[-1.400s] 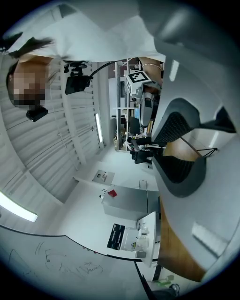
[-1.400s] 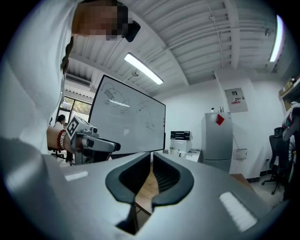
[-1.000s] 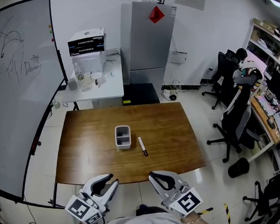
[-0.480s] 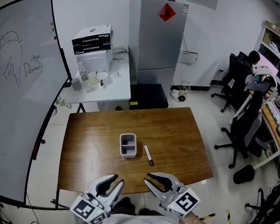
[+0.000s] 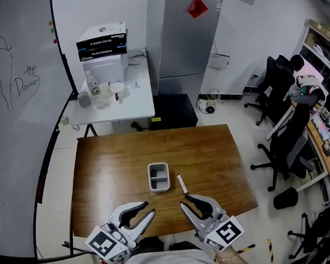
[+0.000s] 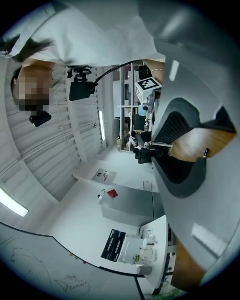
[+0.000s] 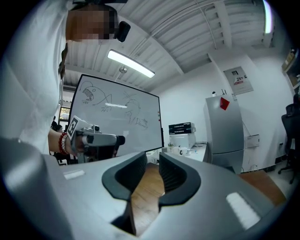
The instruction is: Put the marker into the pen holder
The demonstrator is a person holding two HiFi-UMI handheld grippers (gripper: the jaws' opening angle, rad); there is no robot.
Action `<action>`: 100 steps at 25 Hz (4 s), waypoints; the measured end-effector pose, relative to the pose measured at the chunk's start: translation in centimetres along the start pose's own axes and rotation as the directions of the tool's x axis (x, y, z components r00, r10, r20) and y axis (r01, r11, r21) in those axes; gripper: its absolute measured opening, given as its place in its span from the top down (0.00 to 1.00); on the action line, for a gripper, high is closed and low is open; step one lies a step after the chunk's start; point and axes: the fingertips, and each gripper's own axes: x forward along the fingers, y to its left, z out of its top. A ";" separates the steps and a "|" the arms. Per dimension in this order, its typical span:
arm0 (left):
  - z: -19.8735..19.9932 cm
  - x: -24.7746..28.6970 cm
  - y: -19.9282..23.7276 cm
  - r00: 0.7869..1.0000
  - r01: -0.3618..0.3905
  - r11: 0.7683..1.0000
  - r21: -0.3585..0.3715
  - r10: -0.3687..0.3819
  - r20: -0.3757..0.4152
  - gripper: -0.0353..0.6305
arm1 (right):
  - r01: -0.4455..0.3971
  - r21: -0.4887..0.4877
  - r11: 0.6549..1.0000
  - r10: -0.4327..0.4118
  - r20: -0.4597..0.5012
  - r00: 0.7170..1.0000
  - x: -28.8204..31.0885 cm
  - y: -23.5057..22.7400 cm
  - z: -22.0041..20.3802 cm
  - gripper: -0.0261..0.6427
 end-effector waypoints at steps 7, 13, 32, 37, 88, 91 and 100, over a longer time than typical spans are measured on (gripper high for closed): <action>-2.4 0.0 2.5 0.999 -0.040 0.995 -0.097 0.040 -0.006 0.85 | 0.069 -0.049 0.996 -0.078 -0.214 0.974 1.3 -3.9 -8.7 0.86; -0.7 2.5 3.5 0.998 -0.058 0.997 -0.057 0.059 0.017 0.85 | 0.152 0.007 0.988 -0.129 -0.488 0.863 1.2 -10.0 -20.9 0.84; -3.8 1.8 6.3 0.985 -0.167 0.980 -0.105 0.162 -0.054 0.85 | 0.160 0.016 0.987 -0.097 -0.732 0.674 0.9 -11.9 -31.2 0.86; -3.8 2.1 6.4 0.988 -0.147 0.983 -0.110 0.142 -0.051 0.85 | 0.166 0.015 0.986 -0.112 -0.678 0.727 1.2 -12.0 -27.7 0.87; -4.6 -4.6 -0.3 0.996 -0.088 0.993 -0.074 0.085 -0.041 0.86 | 0.073 -0.111 0.991 -0.109 -0.364 0.925 -1.8 1.1 -13.5 0.83; -5.6 -4.7 -4.1 0.994 -0.100 0.991 -0.088 0.095 -0.054 0.86 | 0.041 -0.089 0.995 -0.071 -0.361 0.930 -5.2 3.6 -13.9 0.83; -9.5 -4.2 -19.8 0.994 -0.100 0.987 -0.125 0.092 -0.064 0.87 | 0.048 -0.057 0.997 -0.066 -0.357 0.932 -18.7 6.4 -15.3 0.85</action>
